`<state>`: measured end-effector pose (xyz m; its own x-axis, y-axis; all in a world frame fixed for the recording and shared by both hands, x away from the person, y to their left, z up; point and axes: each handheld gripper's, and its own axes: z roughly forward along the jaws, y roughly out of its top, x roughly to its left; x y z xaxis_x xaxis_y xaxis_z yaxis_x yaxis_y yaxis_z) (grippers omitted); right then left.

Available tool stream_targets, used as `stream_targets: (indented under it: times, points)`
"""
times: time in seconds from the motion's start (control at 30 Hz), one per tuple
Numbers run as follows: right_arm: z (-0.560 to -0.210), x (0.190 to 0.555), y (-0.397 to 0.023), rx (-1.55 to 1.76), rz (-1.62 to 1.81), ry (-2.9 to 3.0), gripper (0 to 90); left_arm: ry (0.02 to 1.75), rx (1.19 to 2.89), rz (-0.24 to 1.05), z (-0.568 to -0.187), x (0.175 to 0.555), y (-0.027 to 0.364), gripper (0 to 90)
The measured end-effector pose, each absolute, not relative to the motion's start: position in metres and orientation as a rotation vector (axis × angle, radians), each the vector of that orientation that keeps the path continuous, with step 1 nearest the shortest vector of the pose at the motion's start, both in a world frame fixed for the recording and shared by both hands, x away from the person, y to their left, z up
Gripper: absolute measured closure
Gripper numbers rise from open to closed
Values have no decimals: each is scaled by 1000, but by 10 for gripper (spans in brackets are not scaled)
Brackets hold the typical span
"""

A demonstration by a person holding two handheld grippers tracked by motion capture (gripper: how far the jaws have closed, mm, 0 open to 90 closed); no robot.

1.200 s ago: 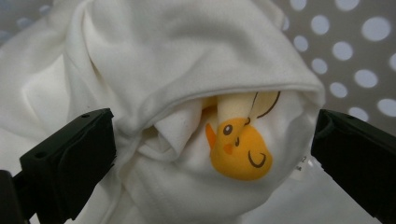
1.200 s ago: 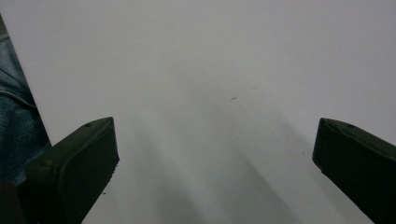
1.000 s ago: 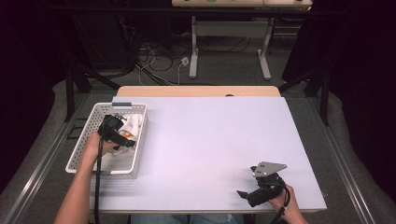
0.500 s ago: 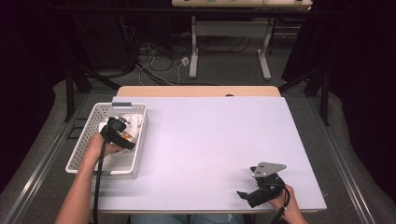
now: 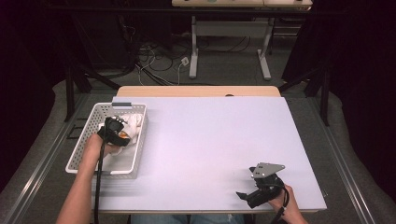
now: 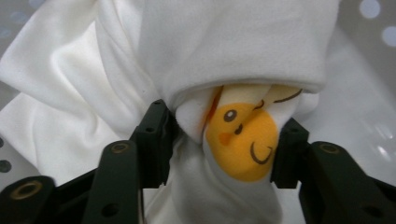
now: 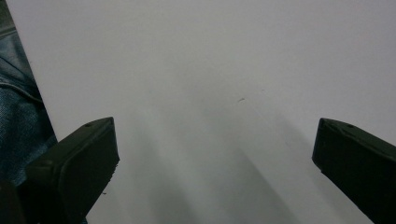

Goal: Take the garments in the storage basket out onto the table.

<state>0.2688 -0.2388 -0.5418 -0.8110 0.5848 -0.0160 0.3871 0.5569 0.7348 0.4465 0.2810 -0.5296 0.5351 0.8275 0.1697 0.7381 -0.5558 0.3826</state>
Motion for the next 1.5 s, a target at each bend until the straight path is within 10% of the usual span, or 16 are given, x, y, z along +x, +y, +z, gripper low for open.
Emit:
stream_targets:
  times: [1.5]
  points:
    - [-542,270,-239,799,1095,2543,4,1293,2228,533,-496,423,314,686]
